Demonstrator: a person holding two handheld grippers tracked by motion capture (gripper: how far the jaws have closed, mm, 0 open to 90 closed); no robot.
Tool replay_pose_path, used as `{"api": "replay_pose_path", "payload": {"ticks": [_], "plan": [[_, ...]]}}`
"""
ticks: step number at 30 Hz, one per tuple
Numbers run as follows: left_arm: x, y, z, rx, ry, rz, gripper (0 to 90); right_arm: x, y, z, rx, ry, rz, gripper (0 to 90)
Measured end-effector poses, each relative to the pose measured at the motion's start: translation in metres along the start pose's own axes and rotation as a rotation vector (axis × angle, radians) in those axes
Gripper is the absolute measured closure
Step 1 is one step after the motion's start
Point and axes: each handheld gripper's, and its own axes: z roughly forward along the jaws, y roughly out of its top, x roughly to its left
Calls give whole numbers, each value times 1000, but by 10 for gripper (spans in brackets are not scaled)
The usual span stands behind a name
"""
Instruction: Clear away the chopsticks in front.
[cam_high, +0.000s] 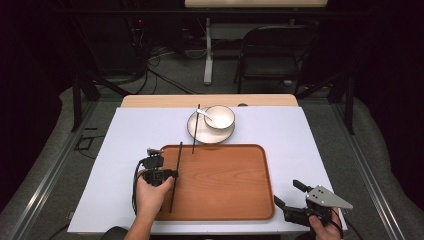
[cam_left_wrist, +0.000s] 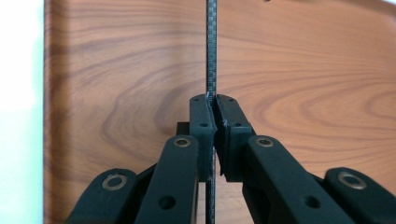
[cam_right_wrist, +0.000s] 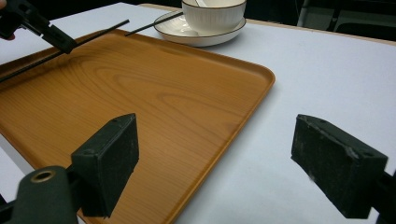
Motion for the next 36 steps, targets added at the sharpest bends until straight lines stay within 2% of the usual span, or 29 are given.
{"api": "replay_pose_path", "payload": {"ticks": [2,12,25,36], "plan": [[0,0,3,11,18,2,859,0,0,0,0,1,2,148],[-1,2,9,36,37,-2,859,1,0,0,0,0,0,148],[1,0,10,22,53,-4,837,1,0,0,-1,0,0,148],[0,2,6,6,46,2,822,1,0,-1,-2,0,0,148]]}}
